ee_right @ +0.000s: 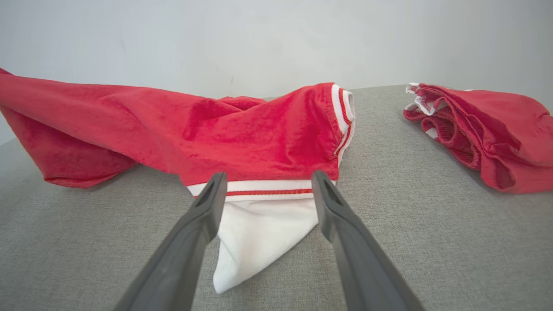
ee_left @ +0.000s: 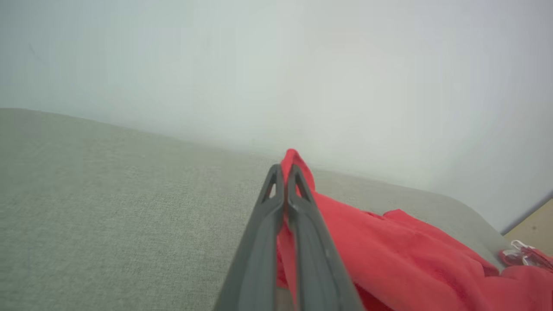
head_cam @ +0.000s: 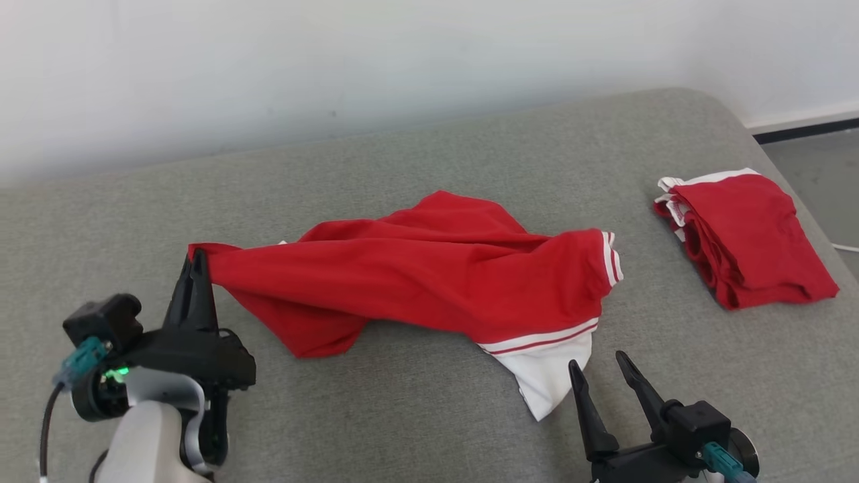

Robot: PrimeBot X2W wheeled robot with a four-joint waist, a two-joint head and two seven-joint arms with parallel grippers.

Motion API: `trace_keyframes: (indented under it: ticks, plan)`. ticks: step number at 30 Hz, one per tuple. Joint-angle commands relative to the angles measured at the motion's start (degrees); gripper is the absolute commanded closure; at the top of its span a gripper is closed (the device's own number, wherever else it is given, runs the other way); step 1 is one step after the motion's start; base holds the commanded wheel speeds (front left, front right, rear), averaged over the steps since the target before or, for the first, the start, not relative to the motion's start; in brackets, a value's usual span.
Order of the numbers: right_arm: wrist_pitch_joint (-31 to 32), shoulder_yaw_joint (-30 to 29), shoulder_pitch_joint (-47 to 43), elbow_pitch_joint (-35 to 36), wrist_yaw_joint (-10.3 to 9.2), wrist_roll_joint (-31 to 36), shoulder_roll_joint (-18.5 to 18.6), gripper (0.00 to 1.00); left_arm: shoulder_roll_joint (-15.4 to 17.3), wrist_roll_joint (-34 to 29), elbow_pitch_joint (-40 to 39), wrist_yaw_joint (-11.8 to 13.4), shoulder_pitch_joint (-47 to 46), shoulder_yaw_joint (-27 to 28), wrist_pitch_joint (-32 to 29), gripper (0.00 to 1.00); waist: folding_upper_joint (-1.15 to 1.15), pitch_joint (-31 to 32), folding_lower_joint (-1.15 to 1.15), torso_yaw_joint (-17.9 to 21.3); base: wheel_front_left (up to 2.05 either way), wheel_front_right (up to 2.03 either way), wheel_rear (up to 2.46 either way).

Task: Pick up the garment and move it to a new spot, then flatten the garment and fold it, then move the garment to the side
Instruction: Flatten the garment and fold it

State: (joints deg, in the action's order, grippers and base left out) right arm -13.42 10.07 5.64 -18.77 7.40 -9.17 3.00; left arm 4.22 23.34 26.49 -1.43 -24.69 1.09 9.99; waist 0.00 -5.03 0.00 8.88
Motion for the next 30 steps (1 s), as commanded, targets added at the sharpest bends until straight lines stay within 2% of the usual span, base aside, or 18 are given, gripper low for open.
trace_keyframes:
  ticks: [1, 4, 8, 10, 14, 15, 16, 17, 21, 26, 30]
  plan:
    - [-0.01, -0.23, -0.74, 0.22, 0.14, -0.30, -0.08, 0.00, -0.40, 0.82, -2.47, 0.48, 2.44, -0.15, 0.86, 1.00, 0.00, 0.99, 0.00, -1.53, 0.00, 0.00, 0.00]
    - [0.11, -0.51, -1.20, 0.30, 0.14, -0.23, -0.09, 0.00, -0.79, 1.41, -6.13, 0.96, 5.23, -1.24, 0.93, 1.00, 0.00, 1.38, 0.00, -2.43, 0.00, 0.00, 0.00]
    - [0.38, -1.05, -1.65, 0.59, 0.14, -0.15, -0.10, 0.00, -1.17, 5.68, -15.17, 2.61, 12.62, -2.58, 0.54, 1.00, 0.00, 1.98, 0.00, -3.99, 0.00, 0.00, 0.00]
    - [0.45, -1.08, -2.10, 0.66, 0.14, -0.25, -0.11, 0.00, -1.31, 10.11, -19.60, 4.42, 17.82, -4.07, -0.05, 1.00, 0.00, 2.36, 0.00, -4.57, 0.00, 0.00, 0.00]
    - [0.53, -1.66, -2.64, 0.72, 0.14, -0.33, -0.11, 0.00, -1.21, 13.88, -23.81, 8.88, 27.11, -8.64, -2.00, 1.00, 0.00, 2.86, 0.00, -6.13, 0.00, 0.00, 0.00]
    - [0.54, -1.86, -2.73, 0.72, 0.14, -0.42, -0.12, 0.00, -1.24, 13.66, -23.34, 9.50, 28.74, -9.87, -2.94, 0.91, 0.00, 3.00, 0.00, -6.58, 0.00, 0.00, 0.00]
    - [0.56, -1.71, -2.80, 0.63, 0.14, -0.52, -0.13, 0.00, -1.27, 14.11, -23.04, 9.92, 30.02, -10.70, -3.34, 0.07, 0.00, 3.12, 0.00, -6.83, 0.00, 0.00, 0.00]
    - [0.50, -1.59, -2.87, 0.52, 0.14, -0.64, -0.13, 0.00, -1.24, 13.73, -22.47, 10.44, 30.77, -11.27, -3.61, 0.00, 0.00, 3.33, 0.00, -7.10, 0.00, 0.00, 0.00]
    - [0.61, -1.10, -2.73, 0.50, 0.14, -0.76, -0.12, 0.00, -0.52, 11.99, -20.49, 11.38, 32.21, -12.66, -3.62, 0.00, 0.00, 4.07, 0.00, -7.71, 0.00, 0.00, 0.00]
    - [0.56, -0.76, -2.96, 0.30, 0.14, -0.88, -0.13, 0.00, 2.76, 8.34, -20.84, 12.93, 31.42, -13.26, -4.70, 0.00, 0.00, 4.88, 0.00, -7.64, 0.00, 0.00, 0.00]
    - [0.41, -0.63, -3.24, 0.26, 0.14, -1.15, -0.13, 0.00, 5.71, 5.70, -21.25, 12.07, 28.18, -14.91, -7.32, 0.00, 0.00, 4.95, 0.00, -7.00, 0.00, 0.00, 0.00]
